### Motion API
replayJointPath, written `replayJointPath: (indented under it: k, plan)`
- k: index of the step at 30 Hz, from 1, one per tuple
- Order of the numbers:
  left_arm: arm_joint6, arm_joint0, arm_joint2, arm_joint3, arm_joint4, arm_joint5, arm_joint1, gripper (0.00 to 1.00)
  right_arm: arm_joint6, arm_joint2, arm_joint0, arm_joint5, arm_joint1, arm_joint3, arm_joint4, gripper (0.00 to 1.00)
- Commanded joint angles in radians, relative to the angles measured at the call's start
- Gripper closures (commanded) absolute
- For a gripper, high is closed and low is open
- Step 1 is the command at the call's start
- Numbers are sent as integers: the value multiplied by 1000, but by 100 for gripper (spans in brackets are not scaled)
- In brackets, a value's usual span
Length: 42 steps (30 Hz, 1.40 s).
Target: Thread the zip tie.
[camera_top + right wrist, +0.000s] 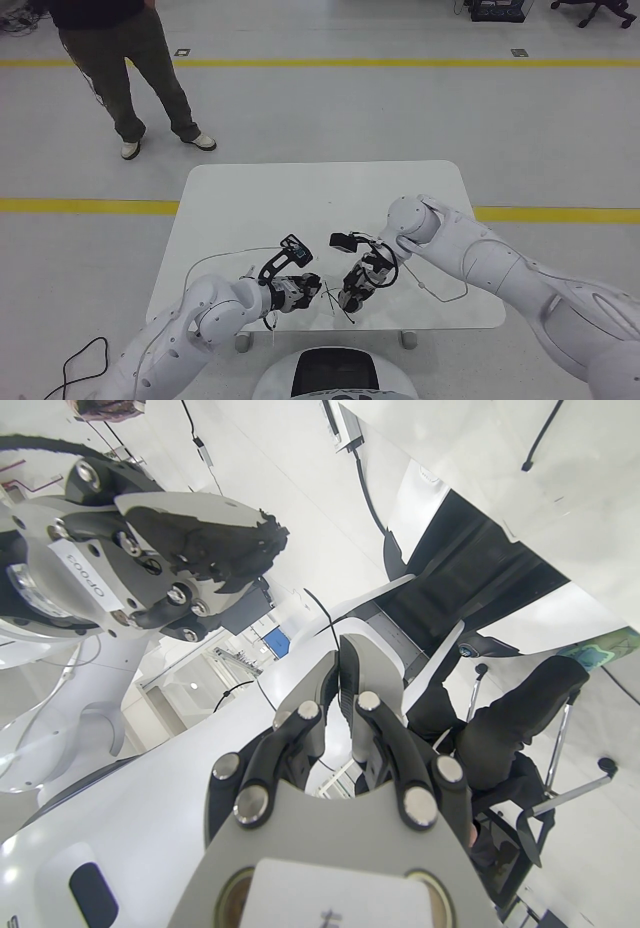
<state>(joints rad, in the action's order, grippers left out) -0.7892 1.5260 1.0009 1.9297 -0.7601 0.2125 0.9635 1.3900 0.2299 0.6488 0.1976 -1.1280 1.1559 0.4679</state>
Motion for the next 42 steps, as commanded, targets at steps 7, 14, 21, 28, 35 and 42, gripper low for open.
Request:
replayJointPath:
  k: [7,14,21,28,35,42]
  plan:
    - [7,-2,-6,2,3,5,-4,100,0,-6,-5,-4,-13,-20,7,100]
    - [9,-5,-13,5,2,10,-8,100,0,-11,-9,-9,-21,-33,12,100]
    - [10,-9,-21,6,-1,12,-11,100,0,-16,-14,-13,-27,-45,16,100]
    - [13,-13,-29,4,-1,12,-14,100,0,-20,-18,-15,-31,-52,19,100]
    - [25,-16,-30,0,9,2,-17,100,0,-25,-20,-16,-34,-56,20,100]
    - [22,-20,-35,-1,9,5,-20,100,0,-26,-21,-17,-36,-60,22,100]
